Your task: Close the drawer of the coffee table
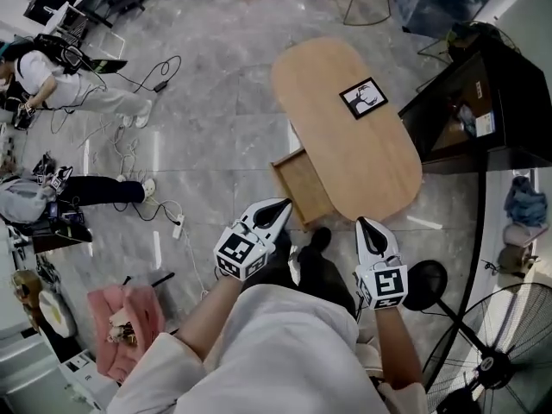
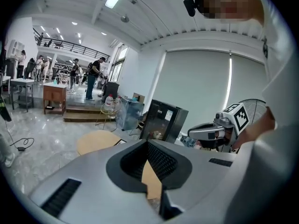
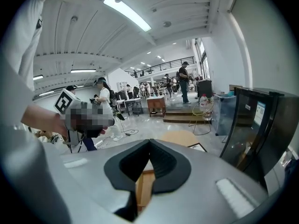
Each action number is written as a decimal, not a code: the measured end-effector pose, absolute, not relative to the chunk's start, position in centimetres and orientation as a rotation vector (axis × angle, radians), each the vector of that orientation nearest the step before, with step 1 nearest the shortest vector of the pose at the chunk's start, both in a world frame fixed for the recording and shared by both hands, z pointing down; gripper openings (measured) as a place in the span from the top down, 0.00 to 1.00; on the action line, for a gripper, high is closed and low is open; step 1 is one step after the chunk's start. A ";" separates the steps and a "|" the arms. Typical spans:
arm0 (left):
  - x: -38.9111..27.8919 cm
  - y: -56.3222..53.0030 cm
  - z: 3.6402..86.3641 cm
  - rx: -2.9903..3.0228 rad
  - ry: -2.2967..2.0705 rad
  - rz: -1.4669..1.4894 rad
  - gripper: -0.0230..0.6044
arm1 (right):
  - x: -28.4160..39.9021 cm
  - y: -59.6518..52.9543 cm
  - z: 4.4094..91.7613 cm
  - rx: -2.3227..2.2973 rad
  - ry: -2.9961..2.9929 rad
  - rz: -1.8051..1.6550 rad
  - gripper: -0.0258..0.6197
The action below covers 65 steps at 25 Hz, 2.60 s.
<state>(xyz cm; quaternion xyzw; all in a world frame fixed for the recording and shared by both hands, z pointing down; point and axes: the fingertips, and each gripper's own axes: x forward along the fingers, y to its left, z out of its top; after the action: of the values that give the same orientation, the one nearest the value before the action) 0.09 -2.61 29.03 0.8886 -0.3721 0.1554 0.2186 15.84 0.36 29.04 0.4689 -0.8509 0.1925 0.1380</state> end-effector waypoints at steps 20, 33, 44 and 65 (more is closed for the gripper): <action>-4.3 -7.3 45.6 2.295 -0.842 0.508 0.95 | 9.2 -3.4 42.6 1.380 -2.262 0.775 0.94; -8.0 -8.0 59.4 2.140 -0.849 0.553 0.95 | 4.9 -3.8 54.7 1.342 -2.179 0.948 0.94; -9.4 -4.8 72.9 1.965 -0.803 0.588 0.95 | 2.5 -3.1 64.5 1.270 -2.129 1.058 0.94; -9.7 1.0 90.0 1.494 -0.805 0.415 0.57 | -0.4 -1.1 76.7 1.152 -2.105 1.187 0.94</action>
<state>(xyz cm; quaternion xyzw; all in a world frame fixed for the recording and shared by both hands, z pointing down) -9.75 0.98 89.96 0.6554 -0.3534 0.1821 0.6422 -0.45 -1.07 76.65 0.4189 -0.7651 0.4315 0.2301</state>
